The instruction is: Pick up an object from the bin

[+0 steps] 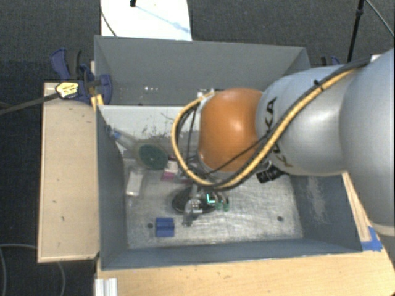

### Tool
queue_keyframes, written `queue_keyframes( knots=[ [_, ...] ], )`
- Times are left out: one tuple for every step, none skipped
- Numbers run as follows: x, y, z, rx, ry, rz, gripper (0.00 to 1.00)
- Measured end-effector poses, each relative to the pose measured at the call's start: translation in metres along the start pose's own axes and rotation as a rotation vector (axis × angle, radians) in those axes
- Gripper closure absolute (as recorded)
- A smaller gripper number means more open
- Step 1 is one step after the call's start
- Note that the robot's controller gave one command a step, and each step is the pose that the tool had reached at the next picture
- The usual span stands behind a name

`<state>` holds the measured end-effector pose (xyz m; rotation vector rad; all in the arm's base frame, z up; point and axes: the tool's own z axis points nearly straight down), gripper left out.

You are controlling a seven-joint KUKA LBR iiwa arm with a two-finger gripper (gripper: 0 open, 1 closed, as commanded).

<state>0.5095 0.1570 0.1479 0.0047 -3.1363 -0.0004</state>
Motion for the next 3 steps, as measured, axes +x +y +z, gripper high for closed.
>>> queue_keyframes(
  knots=[
    [-0.004, -0.07, 0.069, 0.004, -0.001, -0.021, 0.0],
    [-0.005, -0.065, 0.065, -0.001, -0.006, -0.021, 1.0],
    [0.003, -0.041, -0.064, -0.003, -0.014, -0.02, 1.0]
  ],
)
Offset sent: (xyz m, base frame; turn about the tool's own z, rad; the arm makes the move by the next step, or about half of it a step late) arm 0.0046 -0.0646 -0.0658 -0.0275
